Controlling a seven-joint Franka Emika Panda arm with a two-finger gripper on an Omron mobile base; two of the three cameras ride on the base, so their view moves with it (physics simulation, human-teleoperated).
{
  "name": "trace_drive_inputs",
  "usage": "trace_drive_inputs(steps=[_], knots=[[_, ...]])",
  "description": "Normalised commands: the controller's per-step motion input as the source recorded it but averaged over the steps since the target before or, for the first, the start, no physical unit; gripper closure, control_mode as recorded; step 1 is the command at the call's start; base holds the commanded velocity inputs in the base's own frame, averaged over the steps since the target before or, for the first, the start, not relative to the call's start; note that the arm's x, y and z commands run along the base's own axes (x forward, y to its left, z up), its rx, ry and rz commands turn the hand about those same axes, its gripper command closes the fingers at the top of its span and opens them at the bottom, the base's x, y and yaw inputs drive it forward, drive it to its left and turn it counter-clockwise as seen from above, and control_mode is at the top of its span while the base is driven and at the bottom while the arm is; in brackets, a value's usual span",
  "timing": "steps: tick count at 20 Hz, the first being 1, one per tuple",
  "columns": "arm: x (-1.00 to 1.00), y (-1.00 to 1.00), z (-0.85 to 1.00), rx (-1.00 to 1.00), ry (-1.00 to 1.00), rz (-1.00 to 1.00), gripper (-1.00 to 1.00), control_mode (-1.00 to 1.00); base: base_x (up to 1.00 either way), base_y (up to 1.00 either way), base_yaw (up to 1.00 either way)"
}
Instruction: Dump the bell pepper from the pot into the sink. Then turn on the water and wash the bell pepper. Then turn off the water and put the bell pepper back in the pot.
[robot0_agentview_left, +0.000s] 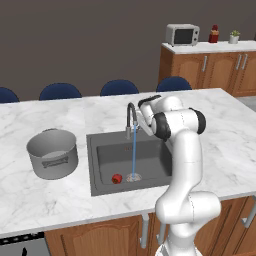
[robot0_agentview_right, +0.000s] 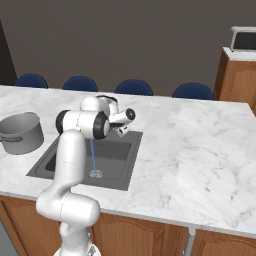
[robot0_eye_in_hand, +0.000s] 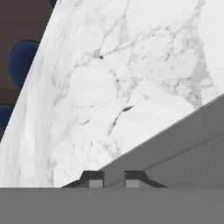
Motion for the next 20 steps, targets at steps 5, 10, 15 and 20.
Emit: trace_drive_inputs(steps=[5, 10, 15, 20], knots=[[0.07, 0.17, -0.02, 0.01, 0.01, 0.08, 1.0, -1.0, 0.0, 0.0, 0.0], [0.06, 0.38, 0.0, 0.0, 0.01, 0.05, 1.0, -1.0, 0.0, 0.0, 0.0], [0.01, 0.52, 0.12, 0.0, 0.0, 0.02, 1.0, -1.0, 0.0, 0.0, 0.0], [0.11, 0.69, 0.23, 0.0, 0.0, 0.01, 1.0, -1.0, 0.0, 0.0, 0.0]])
